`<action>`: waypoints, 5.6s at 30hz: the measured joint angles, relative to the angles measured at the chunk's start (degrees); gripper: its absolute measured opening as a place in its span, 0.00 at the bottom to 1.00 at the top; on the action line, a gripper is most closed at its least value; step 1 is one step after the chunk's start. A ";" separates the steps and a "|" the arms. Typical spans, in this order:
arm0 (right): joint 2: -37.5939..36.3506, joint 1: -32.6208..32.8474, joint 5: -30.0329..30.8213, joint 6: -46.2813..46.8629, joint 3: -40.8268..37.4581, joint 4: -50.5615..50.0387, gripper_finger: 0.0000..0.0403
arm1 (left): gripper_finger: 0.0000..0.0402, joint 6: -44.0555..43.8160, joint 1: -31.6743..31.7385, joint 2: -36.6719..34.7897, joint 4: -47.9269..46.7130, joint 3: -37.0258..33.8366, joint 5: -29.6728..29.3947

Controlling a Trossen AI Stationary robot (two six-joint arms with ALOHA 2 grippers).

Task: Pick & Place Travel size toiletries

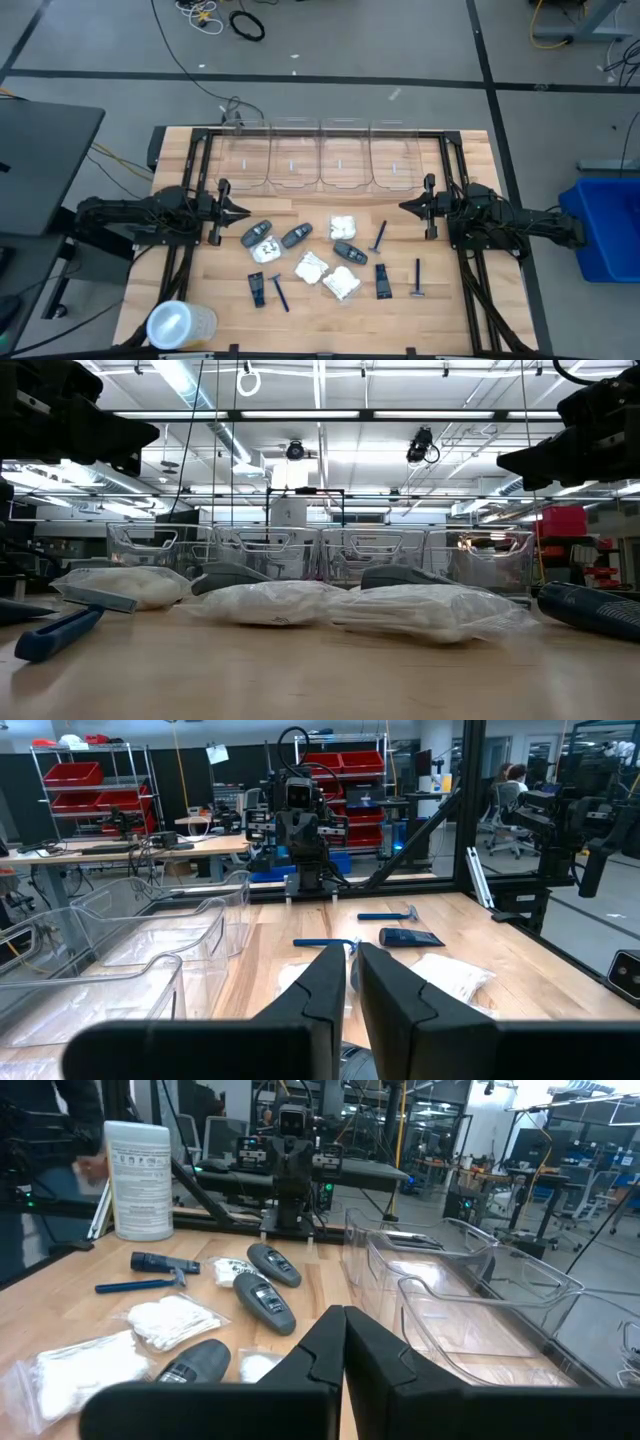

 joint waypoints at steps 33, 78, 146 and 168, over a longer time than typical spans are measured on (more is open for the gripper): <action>0.00 0.00 -0.01 -0.01 0.01 0.00 0.03 | 0.10 0.00 0.00 0.02 0.00 0.00 0.00; 0.01 -0.01 0.01 -0.01 0.01 -0.01 0.03 | 0.10 -0.02 0.00 0.02 0.29 0.02 0.00; 0.01 0.00 -0.01 -0.01 -0.01 0.00 0.03 | 0.10 -4.57 0.00 34.34 -4.07 41.48 -6.04; 0.00 -0.01 -0.01 -0.01 0.01 -0.02 0.03 | 0.10 -8.78 0.00 39.43 -20.40 41.53 -4.11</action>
